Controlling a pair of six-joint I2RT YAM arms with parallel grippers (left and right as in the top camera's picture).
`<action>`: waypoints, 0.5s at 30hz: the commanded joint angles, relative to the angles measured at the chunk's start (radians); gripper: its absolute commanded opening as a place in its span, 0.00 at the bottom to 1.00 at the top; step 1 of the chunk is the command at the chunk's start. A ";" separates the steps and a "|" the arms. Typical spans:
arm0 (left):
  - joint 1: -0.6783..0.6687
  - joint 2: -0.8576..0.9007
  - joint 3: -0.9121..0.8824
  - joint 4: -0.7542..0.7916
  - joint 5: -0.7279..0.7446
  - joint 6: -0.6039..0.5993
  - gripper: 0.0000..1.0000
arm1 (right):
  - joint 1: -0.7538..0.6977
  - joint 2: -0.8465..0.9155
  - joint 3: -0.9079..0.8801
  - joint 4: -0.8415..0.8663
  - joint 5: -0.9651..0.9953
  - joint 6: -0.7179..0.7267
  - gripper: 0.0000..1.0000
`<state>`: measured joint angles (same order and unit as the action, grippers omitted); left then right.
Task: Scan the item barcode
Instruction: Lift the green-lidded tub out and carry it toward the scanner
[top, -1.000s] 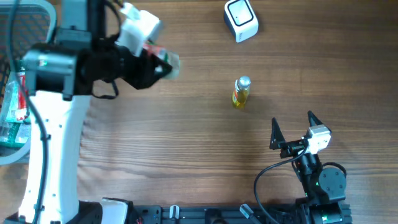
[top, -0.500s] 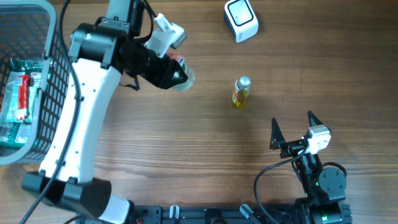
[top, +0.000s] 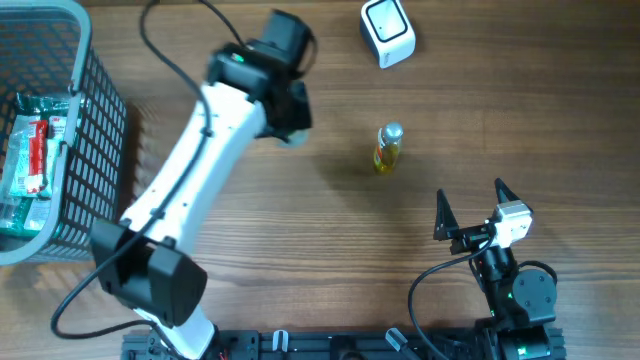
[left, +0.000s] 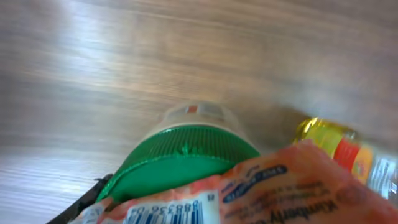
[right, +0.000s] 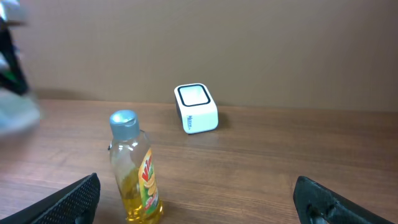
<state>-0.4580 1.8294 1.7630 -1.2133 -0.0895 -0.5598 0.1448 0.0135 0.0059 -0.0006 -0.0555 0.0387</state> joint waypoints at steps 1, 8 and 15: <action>-0.076 0.008 -0.170 0.144 -0.100 -0.242 0.39 | -0.002 -0.004 -0.001 0.002 -0.005 -0.012 1.00; -0.107 0.008 -0.445 0.430 -0.172 -0.373 0.45 | -0.002 -0.004 -0.001 0.003 -0.005 -0.012 1.00; -0.108 0.013 -0.503 0.448 -0.170 -0.372 0.50 | -0.002 -0.004 -0.001 0.002 -0.005 -0.012 1.00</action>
<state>-0.5655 1.8423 1.2816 -0.7761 -0.2237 -0.9054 0.1448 0.0135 0.0059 -0.0006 -0.0559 0.0387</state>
